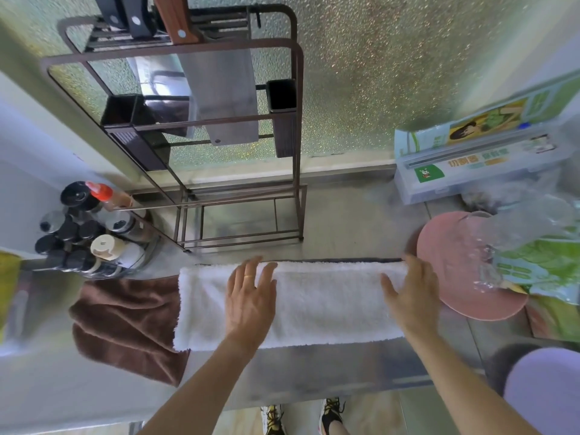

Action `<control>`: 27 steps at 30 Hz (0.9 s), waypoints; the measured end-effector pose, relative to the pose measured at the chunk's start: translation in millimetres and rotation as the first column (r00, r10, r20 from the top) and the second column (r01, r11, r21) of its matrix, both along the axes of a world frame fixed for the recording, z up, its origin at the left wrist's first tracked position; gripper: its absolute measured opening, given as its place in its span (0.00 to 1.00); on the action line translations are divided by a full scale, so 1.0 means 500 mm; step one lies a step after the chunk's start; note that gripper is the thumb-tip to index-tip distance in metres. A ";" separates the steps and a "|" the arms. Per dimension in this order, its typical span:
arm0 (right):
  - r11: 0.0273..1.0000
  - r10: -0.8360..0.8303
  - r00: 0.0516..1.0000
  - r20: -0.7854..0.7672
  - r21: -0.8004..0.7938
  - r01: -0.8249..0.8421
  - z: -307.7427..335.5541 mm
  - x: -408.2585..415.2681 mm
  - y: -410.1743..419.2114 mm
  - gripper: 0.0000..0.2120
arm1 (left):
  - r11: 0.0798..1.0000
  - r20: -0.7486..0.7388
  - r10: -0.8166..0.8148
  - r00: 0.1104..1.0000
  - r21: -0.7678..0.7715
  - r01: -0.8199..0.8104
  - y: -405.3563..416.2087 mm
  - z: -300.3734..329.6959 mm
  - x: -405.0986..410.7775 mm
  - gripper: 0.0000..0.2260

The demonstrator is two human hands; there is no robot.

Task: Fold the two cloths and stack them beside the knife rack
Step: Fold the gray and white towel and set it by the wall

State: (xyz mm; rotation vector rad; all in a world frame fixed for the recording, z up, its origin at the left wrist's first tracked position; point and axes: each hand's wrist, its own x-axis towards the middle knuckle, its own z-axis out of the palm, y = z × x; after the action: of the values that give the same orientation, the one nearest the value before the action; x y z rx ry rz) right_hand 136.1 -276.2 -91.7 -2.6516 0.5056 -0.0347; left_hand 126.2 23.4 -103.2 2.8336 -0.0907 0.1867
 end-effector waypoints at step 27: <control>0.821 0.385 0.856 0.346 0.295 -0.489 0.130 -0.165 0.506 0.19 | -0.023 -0.628 0.166 0.761 -0.774 -0.633 0.152 0.149 -0.131 0.18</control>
State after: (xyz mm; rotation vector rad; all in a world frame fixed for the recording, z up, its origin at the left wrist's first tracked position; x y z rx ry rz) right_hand 53.8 -23.0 -26.5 -2.2695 -0.1926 -0.1446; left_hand 60.8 99.3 -28.9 1.2990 0.7478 -0.1500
